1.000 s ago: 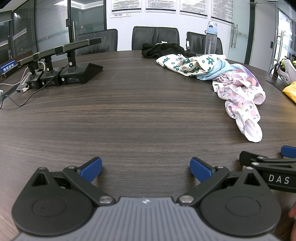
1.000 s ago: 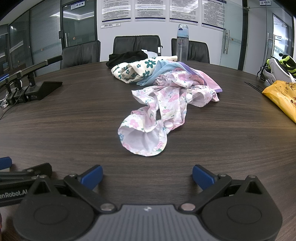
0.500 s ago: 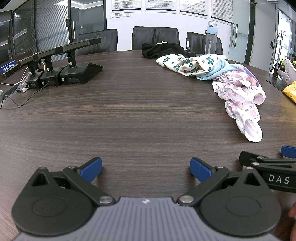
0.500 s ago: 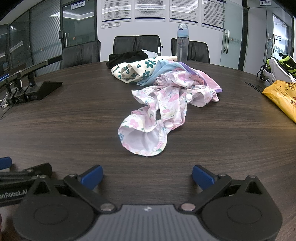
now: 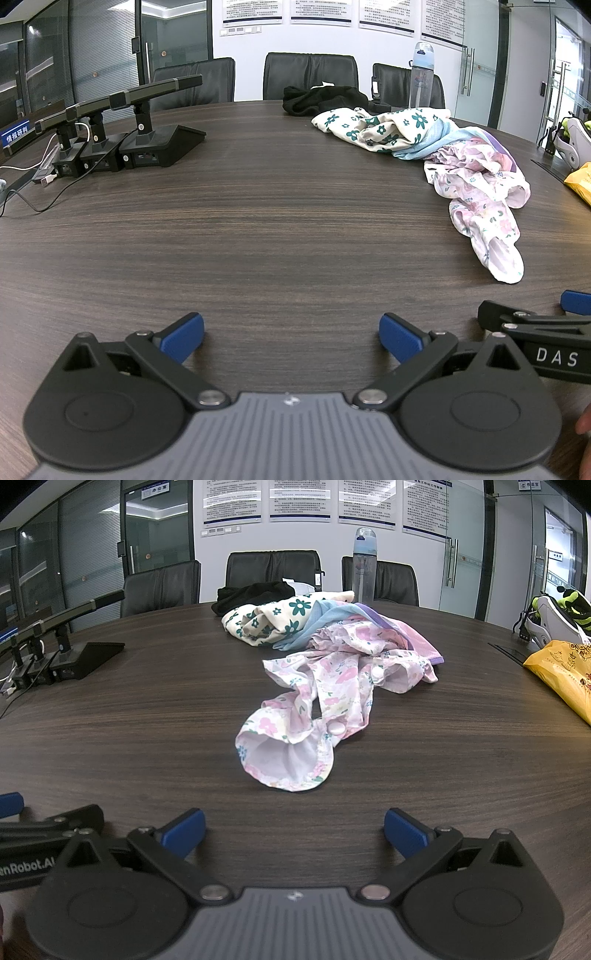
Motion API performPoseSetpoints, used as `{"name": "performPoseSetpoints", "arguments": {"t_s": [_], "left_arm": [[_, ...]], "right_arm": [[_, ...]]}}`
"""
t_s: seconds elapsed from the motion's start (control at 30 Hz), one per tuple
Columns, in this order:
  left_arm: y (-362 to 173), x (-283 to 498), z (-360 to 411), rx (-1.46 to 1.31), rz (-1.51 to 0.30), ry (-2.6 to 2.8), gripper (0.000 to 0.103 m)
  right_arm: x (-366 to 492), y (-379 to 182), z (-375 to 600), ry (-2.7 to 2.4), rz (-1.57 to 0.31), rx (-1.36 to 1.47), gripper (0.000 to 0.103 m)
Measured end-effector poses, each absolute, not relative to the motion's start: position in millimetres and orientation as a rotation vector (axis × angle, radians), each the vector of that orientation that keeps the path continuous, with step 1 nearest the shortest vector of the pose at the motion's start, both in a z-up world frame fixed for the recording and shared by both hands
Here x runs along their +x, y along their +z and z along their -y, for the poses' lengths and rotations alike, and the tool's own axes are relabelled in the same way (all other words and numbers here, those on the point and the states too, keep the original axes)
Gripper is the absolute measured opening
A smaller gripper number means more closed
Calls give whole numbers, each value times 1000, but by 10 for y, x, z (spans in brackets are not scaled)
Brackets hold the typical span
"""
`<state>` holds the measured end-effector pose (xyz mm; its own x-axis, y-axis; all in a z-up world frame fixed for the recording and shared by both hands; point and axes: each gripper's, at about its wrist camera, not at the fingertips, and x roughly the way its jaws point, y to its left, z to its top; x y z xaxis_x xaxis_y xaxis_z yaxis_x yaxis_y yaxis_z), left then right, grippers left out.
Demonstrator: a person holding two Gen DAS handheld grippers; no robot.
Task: Fold clothes
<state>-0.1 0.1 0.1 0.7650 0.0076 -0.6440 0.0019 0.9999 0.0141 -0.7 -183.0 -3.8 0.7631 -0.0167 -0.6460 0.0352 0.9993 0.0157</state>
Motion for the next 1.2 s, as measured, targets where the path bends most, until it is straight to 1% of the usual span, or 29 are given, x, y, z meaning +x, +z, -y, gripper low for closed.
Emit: {"name": "performPoseSetpoints", "arguments": {"t_s": [0.5,0.53,0.57,0.67,0.7,0.73,0.8,0.83,0.87,0.93,1.03,1.1,1.13,1.17,1.2], "left_arm": [[51,29,-84,-1,-678,-66,103],[86,31,-89,-13,-661,-70,103],[135,45,-98,-17,-642,-70,103],[265,174,-94,-9,-612,-82,103],[302,244,-80,-8,-609,-98,103],[340,331,-61,-8,-607,-127,103],[424,536,-15,-4,-599,-192,103],[465,643,7,-3,-592,-205,103],[514,781,34,0,-587,-210,103],[612,1108,86,1,-587,-217,103],[711,1670,180,-9,-602,-215,103],[698,2042,306,31,-621,-201,103],[687,2228,371,54,-631,-193,103],[676,2414,437,77,-640,-186,103],[652,2556,469,74,-646,-169,103]], "right_arm": [[14,-23,1837,13,-720,18,103],[27,4,1849,26,-725,22,100],[43,38,1866,36,-722,28,95],[175,167,1935,30,-666,27,94],[266,192,1950,19,-657,12,92],[402,202,1976,0,-658,3,85],[727,189,2041,-16,-672,-16,84],[923,175,2074,-27,-685,-42,79],[1126,163,2113,-45,-693,-64,76],[1499,158,2234,-106,-690,-65,73],[2010,119,2453,-131,-718,-10,73],[2257,63,2589,-128,-737,26,72],[2359,45,2659,-131,-737,40,61],[2440,47,2725,-146,-730,36,48],[2530,52,2810,-171,-726,28,44]]}}
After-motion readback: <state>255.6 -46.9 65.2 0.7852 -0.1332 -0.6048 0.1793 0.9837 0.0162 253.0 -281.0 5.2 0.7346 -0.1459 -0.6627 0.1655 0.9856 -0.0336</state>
